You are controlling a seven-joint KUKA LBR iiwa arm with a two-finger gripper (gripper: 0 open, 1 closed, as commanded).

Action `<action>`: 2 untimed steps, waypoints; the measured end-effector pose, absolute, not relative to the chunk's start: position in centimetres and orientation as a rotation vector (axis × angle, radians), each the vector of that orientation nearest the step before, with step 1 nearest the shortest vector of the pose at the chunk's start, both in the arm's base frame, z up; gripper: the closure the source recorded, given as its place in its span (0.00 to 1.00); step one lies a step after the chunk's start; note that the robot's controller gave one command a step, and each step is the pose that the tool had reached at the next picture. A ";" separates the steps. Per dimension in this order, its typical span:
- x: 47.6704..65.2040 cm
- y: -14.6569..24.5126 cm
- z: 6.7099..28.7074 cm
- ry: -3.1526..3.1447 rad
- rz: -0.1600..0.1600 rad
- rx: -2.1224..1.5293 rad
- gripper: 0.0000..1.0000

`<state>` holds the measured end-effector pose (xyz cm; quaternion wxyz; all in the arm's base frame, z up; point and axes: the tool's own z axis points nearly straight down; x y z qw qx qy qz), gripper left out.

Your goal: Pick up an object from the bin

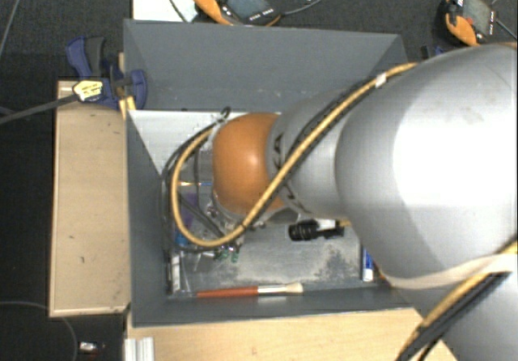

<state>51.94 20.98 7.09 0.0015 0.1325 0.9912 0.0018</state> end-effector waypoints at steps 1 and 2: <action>50.4 23.2 7.0 3.060 -0.001 0.713 0.00; 51.2 20.9 7.0 3.081 0.004 0.607 1.00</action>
Offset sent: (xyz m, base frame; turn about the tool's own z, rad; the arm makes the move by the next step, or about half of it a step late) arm -0.0078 -0.0003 -0.0009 0.1207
